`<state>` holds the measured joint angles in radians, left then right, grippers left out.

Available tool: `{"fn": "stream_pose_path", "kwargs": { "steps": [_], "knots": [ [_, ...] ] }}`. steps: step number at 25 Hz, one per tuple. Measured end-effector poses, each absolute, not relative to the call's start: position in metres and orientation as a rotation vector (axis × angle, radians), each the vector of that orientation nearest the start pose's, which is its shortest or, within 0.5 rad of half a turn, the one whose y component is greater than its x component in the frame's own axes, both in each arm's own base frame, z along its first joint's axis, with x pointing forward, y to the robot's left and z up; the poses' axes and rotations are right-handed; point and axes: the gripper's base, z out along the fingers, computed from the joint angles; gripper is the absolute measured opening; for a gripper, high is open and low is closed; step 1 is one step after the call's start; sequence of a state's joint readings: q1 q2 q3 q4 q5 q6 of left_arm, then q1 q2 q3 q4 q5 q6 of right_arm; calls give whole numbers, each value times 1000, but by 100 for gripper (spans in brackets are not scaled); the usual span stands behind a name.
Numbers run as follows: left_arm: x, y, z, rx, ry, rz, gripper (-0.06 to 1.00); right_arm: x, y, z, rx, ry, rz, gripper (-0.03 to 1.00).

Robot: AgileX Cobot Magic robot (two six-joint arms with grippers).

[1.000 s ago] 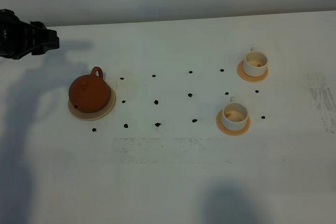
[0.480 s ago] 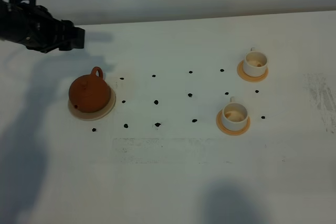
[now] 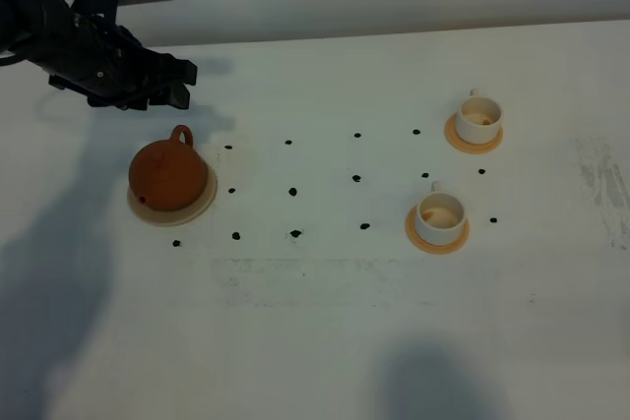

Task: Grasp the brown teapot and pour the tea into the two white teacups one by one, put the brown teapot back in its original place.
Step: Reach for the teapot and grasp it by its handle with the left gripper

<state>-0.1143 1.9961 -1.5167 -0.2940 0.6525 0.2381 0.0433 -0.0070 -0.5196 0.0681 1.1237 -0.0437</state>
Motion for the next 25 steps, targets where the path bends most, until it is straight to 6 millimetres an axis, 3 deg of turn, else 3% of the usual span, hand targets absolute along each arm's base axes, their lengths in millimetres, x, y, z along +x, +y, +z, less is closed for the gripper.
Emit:
{"fn": "stream_pose_path", "kwargs": {
  "steps": [18, 25],
  "knots": [
    [448, -63, 173, 189, 2593, -191, 53, -11, 5, 278, -97, 2077, 82, 47],
    [450, -67, 171, 196, 2579, -191, 53, -11, 5, 278, -97, 2077, 82, 47]
  ]
}}
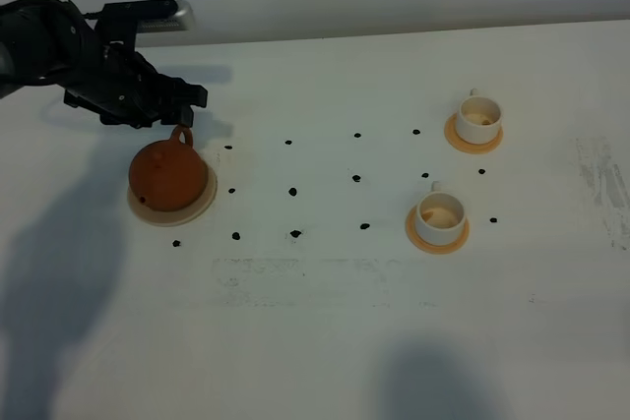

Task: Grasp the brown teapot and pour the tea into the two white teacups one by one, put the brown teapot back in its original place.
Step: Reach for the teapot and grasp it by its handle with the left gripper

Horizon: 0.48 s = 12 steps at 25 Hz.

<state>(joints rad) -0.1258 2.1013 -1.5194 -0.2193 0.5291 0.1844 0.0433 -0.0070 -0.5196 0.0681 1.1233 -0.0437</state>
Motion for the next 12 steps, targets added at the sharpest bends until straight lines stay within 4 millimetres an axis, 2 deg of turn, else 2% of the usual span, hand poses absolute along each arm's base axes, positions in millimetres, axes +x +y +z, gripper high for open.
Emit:
{"fn": "stream_pose_path", "kwargs": {
  "steps": [5, 12],
  "knots": [
    [451, -67, 168, 196, 2581, -190, 53, -11, 5, 278, -97, 2076, 82, 47],
    [453, -66, 155, 212, 2600, -170, 53, -11, 5, 278, -97, 2076, 82, 47]
  ]
}}
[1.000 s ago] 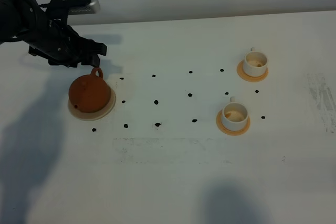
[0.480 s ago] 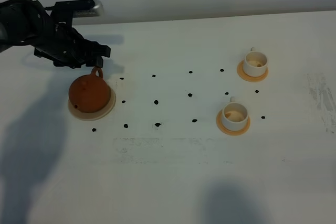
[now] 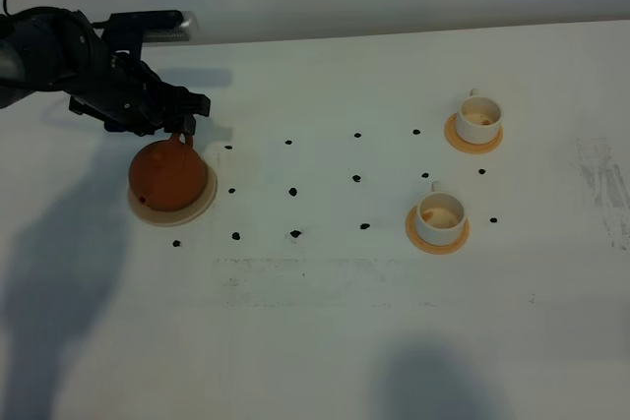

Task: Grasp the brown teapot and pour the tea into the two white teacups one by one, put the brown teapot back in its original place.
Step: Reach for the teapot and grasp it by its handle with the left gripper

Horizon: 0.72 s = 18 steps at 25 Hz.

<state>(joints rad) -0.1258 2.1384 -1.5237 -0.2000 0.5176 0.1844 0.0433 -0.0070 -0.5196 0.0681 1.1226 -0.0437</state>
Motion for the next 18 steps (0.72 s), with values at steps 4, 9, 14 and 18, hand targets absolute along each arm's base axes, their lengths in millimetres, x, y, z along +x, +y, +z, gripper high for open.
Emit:
{"fn": "stream_pose_path", "kwargs": {
  "steps": [4, 9, 14, 18],
  "knots": [
    [454, -65, 155, 235, 2591, -143, 53, -11, 5, 278, -97, 2076, 82, 47],
    [455, -63, 155, 252, 2581, -121, 53, -11, 5, 278, -97, 2076, 82, 47],
    [456, -60, 155, 267, 2575, -97, 53, -11, 5, 278, -97, 2076, 82, 47],
    [457, -55, 155, 272, 2571, -75, 53, -11, 5, 278, -97, 2076, 82, 47]
  ]
}}
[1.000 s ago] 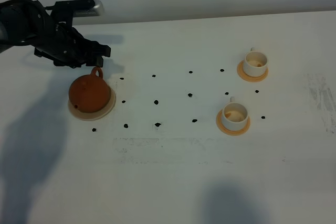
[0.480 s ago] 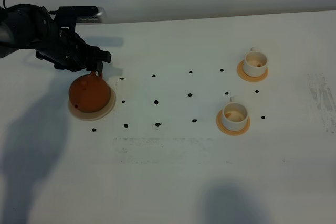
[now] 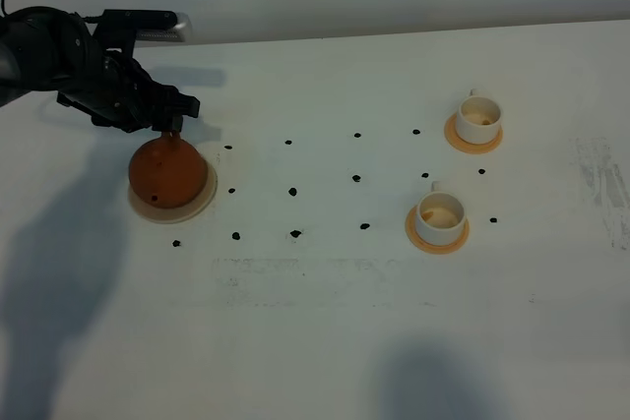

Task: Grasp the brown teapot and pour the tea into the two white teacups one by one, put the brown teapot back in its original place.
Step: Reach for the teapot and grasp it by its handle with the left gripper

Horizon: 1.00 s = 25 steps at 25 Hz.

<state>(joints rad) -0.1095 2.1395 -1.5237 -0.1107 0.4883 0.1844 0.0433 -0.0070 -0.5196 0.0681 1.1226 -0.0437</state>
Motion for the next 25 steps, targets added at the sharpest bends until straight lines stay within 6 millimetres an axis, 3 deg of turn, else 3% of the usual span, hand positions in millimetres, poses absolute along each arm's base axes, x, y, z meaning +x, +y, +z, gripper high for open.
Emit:
{"fn": "stream_pose_path", "kwargs": {
  "steps": [25],
  "knots": [
    [455, -50, 156, 310, 2589, -25, 53, -11, 5, 278, -97, 2076, 82, 47]
  ]
}}
